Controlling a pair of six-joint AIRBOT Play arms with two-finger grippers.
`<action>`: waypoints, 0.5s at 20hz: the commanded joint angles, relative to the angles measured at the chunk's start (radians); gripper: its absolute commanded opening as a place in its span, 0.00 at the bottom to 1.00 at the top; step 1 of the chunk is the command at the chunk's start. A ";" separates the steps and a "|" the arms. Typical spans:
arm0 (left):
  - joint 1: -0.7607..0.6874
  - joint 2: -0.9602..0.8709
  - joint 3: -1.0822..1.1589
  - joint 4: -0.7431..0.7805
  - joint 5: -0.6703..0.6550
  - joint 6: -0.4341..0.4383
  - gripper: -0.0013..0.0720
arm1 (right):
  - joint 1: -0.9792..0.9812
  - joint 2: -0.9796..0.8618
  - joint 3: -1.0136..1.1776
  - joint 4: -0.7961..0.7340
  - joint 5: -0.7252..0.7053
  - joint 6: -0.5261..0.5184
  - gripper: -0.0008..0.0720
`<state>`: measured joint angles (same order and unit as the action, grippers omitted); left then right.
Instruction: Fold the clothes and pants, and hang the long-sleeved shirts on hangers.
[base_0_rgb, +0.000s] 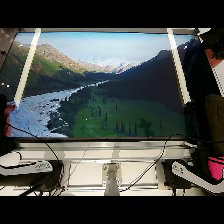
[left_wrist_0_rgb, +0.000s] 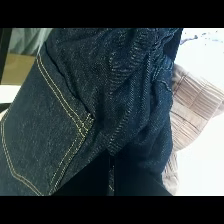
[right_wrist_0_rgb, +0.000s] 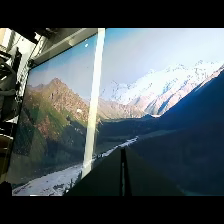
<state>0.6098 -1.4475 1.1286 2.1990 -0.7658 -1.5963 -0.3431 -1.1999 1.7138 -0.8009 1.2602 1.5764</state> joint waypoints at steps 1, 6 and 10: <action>0.002 -0.001 0.001 0.000 0.022 0.000 0.03 | 0.001 0.000 0.000 0.000 0.000 0.000 0.05; 0.001 0.098 0.002 -0.001 0.023 -0.024 0.03 | 0.001 0.000 0.000 0.000 0.003 0.000 0.05; 0.001 0.277 0.003 0.000 0.023 -0.080 0.03 | 0.001 -0.002 0.000 -0.001 0.004 0.000 0.05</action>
<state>0.6106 -1.2770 1.1305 2.1975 -0.7471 -1.6432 -0.3431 -1.2003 1.7138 -0.8009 1.2621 1.5768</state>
